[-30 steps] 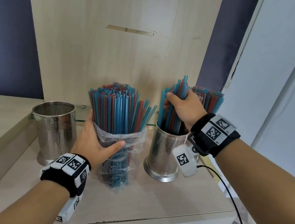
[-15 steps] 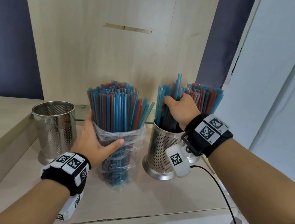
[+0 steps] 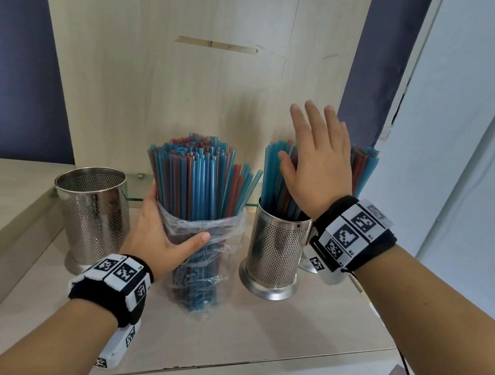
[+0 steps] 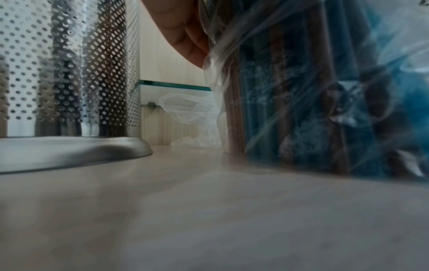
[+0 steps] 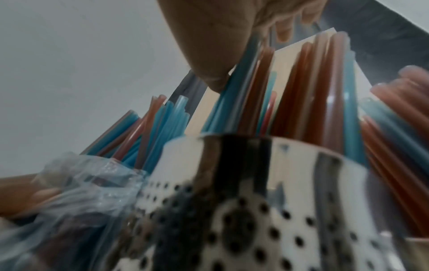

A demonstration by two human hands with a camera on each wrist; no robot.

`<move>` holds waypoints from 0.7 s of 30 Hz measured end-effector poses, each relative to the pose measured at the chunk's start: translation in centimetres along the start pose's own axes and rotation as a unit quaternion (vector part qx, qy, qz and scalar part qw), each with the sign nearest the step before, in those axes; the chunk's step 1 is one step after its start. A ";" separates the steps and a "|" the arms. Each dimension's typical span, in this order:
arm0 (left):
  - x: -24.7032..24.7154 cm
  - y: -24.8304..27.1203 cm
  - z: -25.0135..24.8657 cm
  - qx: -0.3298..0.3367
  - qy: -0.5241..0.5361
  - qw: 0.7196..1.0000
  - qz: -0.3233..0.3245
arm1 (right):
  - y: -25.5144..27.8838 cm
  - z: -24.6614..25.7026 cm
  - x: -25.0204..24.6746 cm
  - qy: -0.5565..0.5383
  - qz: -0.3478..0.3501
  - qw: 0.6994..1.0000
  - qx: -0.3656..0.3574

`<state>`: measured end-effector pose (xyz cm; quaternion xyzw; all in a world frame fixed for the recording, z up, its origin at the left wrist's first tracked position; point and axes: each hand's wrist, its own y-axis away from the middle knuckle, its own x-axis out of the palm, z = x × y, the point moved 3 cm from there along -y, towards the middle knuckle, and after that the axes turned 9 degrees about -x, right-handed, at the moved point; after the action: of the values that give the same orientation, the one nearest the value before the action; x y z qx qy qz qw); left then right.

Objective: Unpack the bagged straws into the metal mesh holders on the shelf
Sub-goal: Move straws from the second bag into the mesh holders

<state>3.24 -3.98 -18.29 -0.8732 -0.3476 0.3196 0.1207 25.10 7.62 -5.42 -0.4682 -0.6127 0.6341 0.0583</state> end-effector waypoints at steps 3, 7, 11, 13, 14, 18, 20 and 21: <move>0.0 0.0 0.1 0.005 -0.003 1.000 -0.010 | 0.4 -0.5 0.4 0.026 0.060 0.998 0.005; 0.1 -0.1 0.3 0.002 -0.006 1.000 -0.011 | 0.4 -1.3 0.5 0.045 0.084 0.995 -0.016; 0.1 -0.2 0.4 0.004 -0.009 1.000 -0.013 | 1.0 -1.9 1.9 0.085 0.120 0.988 -0.044; 0.1 -0.2 0.5 0.000 -0.007 1.000 -0.016 | 1.5 -2.3 2.2 0.089 0.128 0.987 -0.039; 0.1 -0.2 0.5 0.000 -0.005 1.000 -0.017 | 1.7 -2.5 2.2 0.087 0.126 0.988 -0.033; 0.1 -0.1 0.3 0.008 -0.004 1.000 -0.018 | 3.7 -2.8 0.2 0.031 0.049 0.998 0.011; 0.1 -0.1 0.2 0.006 -0.004 1.000 -0.022 | 5.9 -3.2 -1.3 -0.063 -0.020 0.996 0.068; 0.1 -0.1 0.3 0.005 -0.004 1.000 -0.023 | 7.1 -3.4 -1.8 -0.106 -0.048 0.989 0.091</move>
<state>3.06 -3.80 -18.50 -0.8630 -0.3664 0.3224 0.1307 31.88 7.16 -9.76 -0.3610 -0.5768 0.7299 0.0657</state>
